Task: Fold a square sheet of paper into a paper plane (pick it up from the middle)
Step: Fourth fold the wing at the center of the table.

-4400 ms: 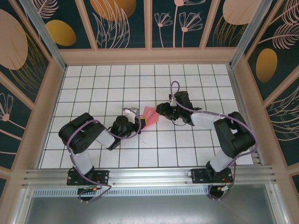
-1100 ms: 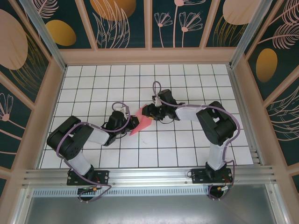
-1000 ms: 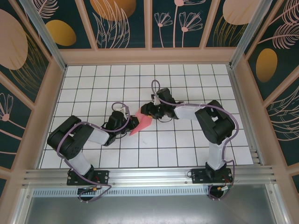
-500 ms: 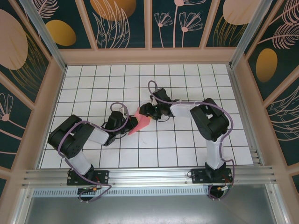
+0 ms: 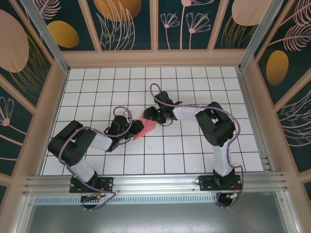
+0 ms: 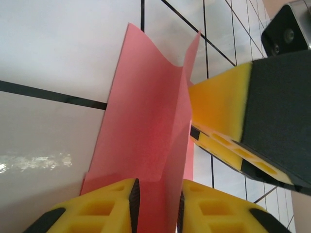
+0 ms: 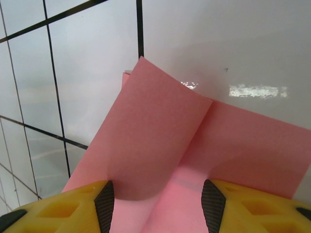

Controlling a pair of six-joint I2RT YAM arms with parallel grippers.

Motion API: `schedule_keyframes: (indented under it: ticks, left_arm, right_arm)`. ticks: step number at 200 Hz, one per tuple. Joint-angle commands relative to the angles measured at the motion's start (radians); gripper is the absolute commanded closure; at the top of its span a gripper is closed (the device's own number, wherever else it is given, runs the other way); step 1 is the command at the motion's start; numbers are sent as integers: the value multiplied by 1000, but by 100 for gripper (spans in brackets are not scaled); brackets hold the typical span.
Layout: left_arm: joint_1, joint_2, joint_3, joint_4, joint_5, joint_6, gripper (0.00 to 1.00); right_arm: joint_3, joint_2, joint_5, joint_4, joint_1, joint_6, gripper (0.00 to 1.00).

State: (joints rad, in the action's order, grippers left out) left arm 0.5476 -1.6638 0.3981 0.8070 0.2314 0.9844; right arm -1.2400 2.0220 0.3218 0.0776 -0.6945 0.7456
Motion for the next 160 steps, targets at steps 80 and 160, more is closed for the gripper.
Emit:
schedule_keyframes:
  ticks: [80, 160]
  left_arm:
    - [-8, 222, -26, -184, -70, -129, 60]
    - [-6, 112, 70, -158, 138, -119, 55]
  right_arm:
    - [-17, 111, -205, 186, -8, 53, 43]
    - [-10, 114, -202, 186, -5, 65, 43]
